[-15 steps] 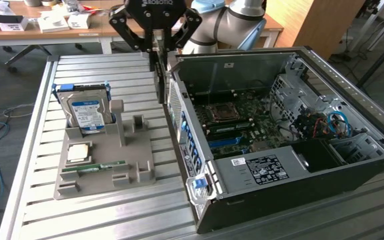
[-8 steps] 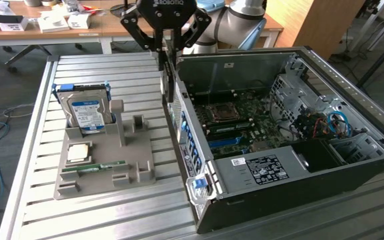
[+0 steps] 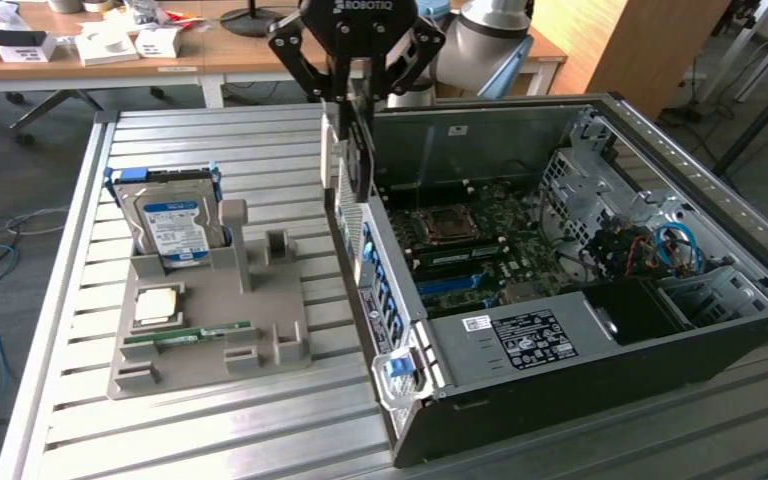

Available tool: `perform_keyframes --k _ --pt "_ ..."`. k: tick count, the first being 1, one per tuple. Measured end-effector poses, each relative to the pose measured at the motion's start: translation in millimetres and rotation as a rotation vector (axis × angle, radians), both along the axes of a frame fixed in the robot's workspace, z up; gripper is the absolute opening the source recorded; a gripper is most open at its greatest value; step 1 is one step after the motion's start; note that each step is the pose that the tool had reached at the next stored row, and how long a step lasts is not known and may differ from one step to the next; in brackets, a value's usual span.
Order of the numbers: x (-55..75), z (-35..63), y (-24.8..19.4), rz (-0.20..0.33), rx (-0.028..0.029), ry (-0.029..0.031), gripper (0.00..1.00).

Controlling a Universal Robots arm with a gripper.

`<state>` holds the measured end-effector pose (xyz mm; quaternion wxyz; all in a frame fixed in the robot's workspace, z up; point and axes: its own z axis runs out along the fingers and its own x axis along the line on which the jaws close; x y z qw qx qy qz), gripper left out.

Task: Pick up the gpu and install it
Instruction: 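Pick up the gpu and move the gpu toward the slot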

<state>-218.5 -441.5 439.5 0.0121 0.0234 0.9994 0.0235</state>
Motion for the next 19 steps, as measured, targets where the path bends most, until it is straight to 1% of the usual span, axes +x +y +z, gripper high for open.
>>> perform_keyframes --k 11,19 --pt "21.3 0.0 0.1 0.000 0.0006 0.0000 0.26" --pt "40.5 0.0 0.4 0.000 0.0016 -0.0001 0.26"
